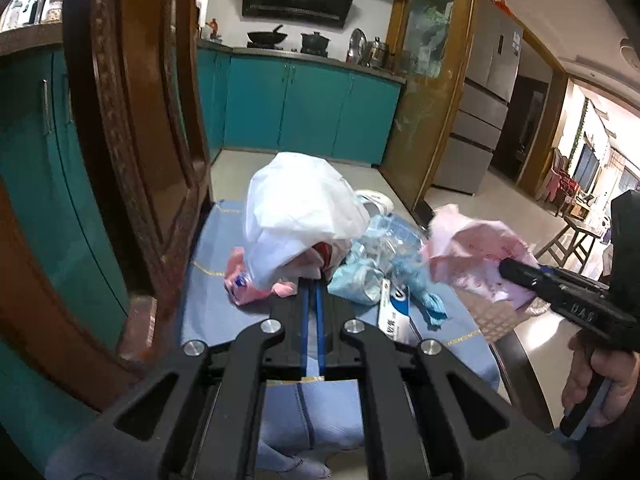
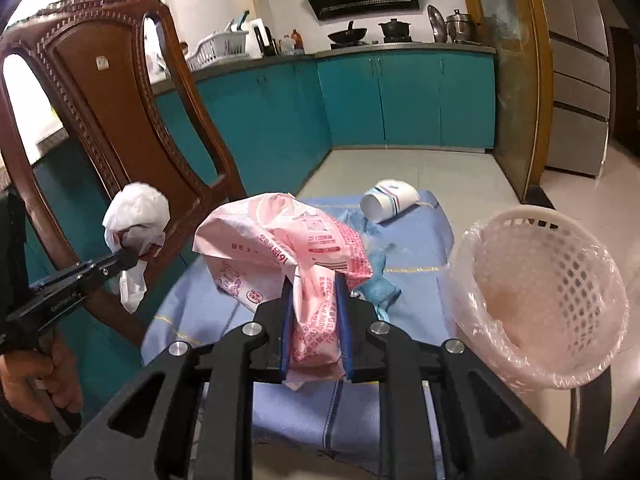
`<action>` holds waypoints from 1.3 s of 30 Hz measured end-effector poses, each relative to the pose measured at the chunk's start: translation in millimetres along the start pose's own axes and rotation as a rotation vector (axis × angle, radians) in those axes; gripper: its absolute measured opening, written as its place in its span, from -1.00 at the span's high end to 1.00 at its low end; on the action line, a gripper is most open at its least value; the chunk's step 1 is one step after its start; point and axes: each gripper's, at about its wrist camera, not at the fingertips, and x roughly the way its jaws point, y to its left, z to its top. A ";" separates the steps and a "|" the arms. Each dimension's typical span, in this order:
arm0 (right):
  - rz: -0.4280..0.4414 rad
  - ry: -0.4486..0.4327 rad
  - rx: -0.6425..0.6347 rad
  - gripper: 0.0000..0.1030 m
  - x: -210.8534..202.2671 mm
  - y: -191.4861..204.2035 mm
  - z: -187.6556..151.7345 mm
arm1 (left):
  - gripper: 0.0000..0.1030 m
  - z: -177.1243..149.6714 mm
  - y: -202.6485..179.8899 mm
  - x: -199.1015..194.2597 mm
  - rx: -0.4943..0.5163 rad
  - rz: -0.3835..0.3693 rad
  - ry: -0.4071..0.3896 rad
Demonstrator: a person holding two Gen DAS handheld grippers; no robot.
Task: Collect trash
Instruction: 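Carry the pink bag into the basket and open the right tool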
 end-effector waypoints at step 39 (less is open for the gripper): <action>-0.310 -0.162 0.220 0.60 -25.2 -115.9 22.7 | 0.92 -14.1 -17.9 7.3 0.023 0.012 0.014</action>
